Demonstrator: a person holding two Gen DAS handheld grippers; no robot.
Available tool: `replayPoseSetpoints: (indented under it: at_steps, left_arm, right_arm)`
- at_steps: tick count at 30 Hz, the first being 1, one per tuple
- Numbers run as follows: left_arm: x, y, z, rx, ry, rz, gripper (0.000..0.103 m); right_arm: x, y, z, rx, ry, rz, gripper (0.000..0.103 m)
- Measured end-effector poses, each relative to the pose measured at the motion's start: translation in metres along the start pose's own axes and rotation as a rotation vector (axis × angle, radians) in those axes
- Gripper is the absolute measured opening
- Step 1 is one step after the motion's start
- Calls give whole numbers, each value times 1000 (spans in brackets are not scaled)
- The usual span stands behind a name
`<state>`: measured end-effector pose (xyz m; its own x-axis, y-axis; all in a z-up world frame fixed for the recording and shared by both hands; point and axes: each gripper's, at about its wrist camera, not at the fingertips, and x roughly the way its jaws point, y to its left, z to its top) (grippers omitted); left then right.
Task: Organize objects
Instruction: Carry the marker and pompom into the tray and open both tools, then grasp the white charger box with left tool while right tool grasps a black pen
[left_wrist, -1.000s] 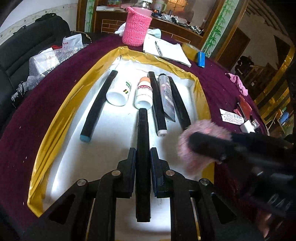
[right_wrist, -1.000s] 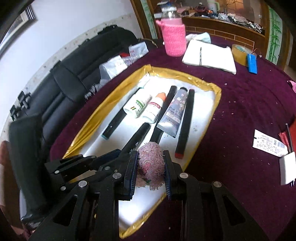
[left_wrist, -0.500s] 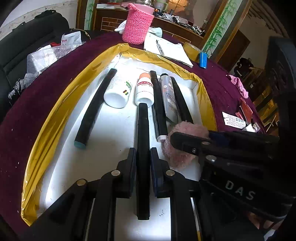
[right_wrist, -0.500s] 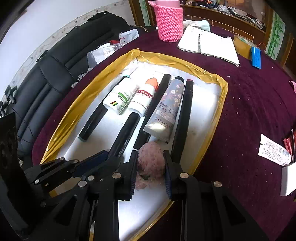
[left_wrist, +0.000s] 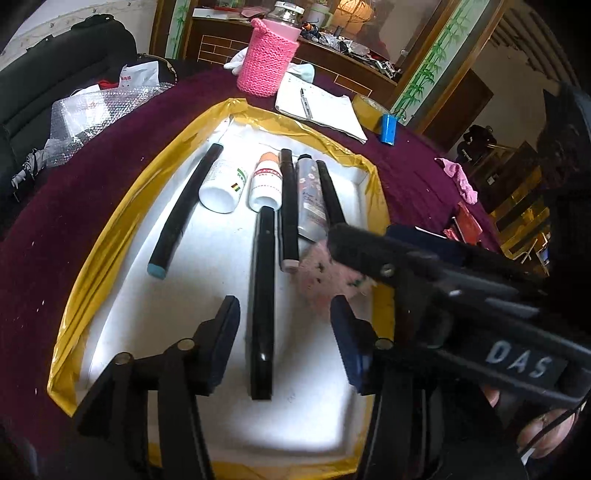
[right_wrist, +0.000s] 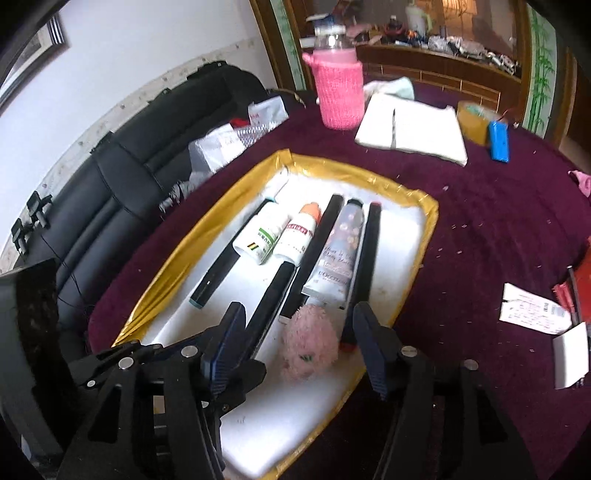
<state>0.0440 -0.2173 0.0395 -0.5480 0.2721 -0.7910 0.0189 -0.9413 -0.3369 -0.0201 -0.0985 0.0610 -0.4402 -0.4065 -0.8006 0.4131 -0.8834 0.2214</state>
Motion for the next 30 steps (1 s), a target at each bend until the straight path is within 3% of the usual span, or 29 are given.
replayPoseSetpoints:
  at_steps: [4, 10, 16, 20, 25, 28, 30]
  left_arm:
    - [-13, -15, -4, 19, -2, 14, 53]
    - [-30, -57, -14, 105, -12, -18, 55]
    - [-30, -113, -31, 219, 3, -85, 55]
    - [-16, -141, -42, 255, 46, -112, 54]
    - [-2, -158, -51, 282, 98, -109, 54]
    - [-4, -157, -50, 279, 91, -96, 54]
    - [-6, -152, -48, 261, 79, -85, 54]
  right_arm:
    - [-23, -16, -8, 18, -37, -8, 58]
    - [-60, -72, -40, 84, -68, -55, 61]
    - [-103, -165, -75, 232, -86, -130, 61]
    - [-125, -229, -79, 362, -128, -171, 61]
    - [-123, -281, -67, 500, -161, -46, 61]
    - [-105, -279, -55, 480, -142, 9, 61]
    - [-87, -273, -46, 450, -104, -4, 60]
